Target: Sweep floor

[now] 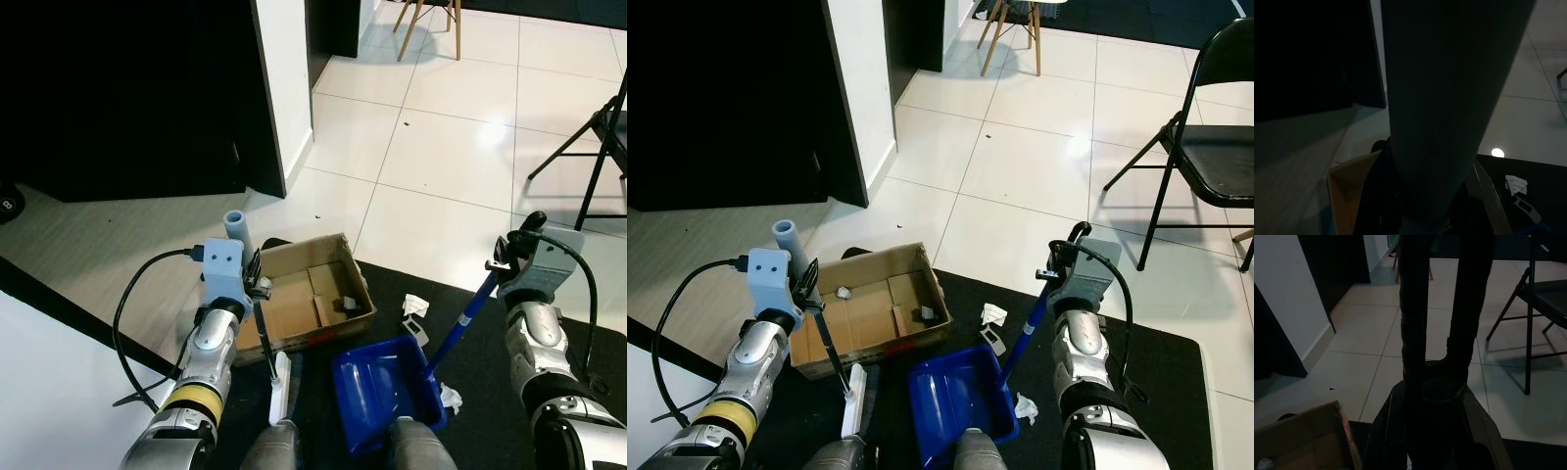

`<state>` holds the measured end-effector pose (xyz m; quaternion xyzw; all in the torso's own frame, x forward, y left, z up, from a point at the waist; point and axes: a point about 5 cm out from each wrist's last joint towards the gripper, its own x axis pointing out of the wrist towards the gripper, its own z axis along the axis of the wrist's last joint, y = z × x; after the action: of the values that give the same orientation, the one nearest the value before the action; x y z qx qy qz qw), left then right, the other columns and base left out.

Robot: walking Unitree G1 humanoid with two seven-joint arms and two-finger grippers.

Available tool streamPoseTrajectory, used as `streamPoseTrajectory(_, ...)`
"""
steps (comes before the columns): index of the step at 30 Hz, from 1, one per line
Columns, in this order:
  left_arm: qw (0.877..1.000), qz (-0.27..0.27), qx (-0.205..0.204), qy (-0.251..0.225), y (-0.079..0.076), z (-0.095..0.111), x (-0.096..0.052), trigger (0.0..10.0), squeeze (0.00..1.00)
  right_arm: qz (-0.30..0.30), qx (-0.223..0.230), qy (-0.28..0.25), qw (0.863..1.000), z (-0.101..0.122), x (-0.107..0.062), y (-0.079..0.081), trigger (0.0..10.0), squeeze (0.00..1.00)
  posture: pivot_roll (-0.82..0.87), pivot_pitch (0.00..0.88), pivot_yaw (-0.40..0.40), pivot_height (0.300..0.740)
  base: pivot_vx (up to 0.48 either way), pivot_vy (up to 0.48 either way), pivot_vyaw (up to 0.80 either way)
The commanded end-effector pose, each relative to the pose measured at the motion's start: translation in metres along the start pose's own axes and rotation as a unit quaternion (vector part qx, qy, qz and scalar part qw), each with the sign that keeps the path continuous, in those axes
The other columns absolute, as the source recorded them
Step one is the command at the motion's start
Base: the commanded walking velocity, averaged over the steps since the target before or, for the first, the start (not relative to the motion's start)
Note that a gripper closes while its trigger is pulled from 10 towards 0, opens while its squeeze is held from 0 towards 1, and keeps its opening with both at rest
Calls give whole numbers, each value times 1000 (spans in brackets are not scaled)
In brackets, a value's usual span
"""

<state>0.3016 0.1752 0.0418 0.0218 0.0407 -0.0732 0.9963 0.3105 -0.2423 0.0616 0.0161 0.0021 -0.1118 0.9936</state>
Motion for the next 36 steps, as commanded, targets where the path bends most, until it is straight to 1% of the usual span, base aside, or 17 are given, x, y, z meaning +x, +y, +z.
streamPoseTrajectory(1, 999, -10, -16, 47, -7, -19, -8, 10000, 0, -10, 6, -6, 1000, -1, -2, -2, 10000, 0, -13, 112, 6, 740, 0, 0, 0)
streamPoseTrajectory(10, 999, -17, -15, 43, -9, -17, -6, 10000, 0, -20, 8, -6, 1000, -2, -4, -5, 10000, 0, -16, 109, 13, 740, 0, -355, 0)
streamPoseTrajectory(36, 999, -15, -13, 48, -9, -19, -7, 10000, 0, -21, 9, -4, 1000, -3, -4, -4, 10000, 0, -16, 109, 12, 740, 0, -391, 0)
